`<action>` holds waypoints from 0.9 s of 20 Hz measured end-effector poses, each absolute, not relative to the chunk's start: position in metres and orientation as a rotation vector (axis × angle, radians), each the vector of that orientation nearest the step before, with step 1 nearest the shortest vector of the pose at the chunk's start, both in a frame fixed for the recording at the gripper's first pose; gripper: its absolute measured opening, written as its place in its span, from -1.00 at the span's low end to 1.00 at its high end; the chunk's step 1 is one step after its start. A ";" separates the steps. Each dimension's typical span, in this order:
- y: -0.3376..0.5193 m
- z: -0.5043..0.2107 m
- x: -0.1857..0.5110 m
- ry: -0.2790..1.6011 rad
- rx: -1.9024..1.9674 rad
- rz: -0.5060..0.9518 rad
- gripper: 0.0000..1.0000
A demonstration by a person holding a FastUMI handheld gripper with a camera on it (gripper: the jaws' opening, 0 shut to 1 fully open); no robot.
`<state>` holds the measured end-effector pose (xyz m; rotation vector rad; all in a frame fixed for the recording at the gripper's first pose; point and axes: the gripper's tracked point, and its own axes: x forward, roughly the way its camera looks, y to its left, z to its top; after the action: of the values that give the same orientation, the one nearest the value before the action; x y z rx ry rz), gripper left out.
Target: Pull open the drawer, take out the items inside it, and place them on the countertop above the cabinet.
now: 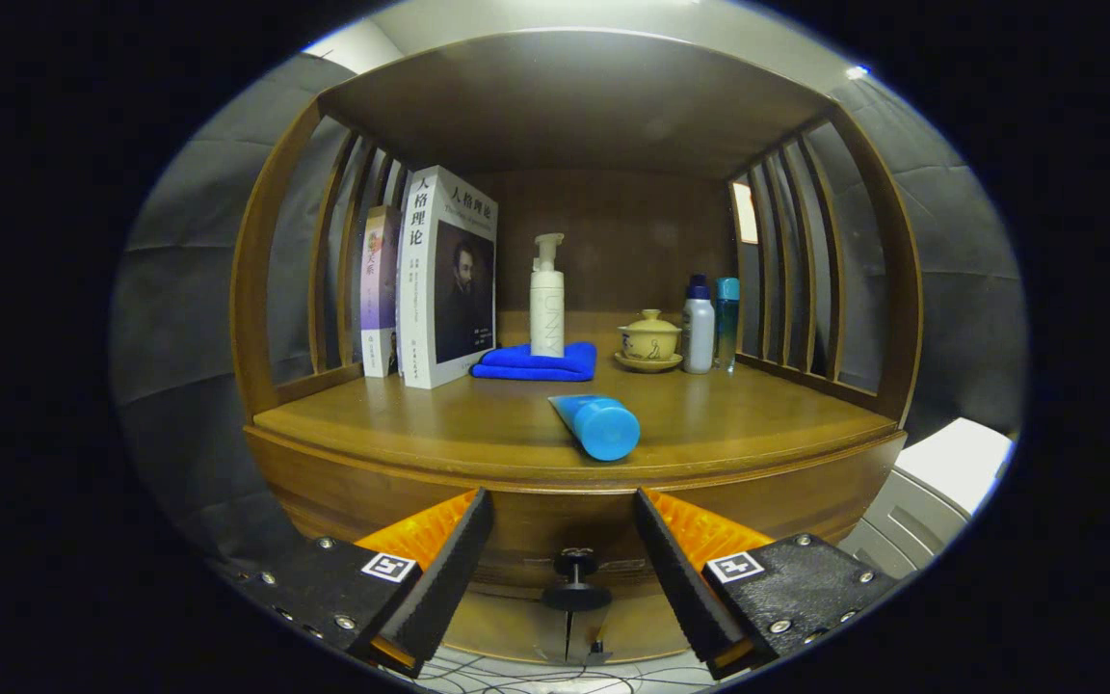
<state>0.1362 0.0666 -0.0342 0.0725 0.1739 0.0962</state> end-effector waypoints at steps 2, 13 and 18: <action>0.068 -0.034 0.139 0.172 0.093 0.092 0.89; 0.071 0.008 0.086 0.128 -0.017 0.113 0.90; 0.065 0.051 0.045 0.060 -0.054 0.087 0.90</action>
<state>0.0447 0.0648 0.0510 -0.0535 0.0596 0.0868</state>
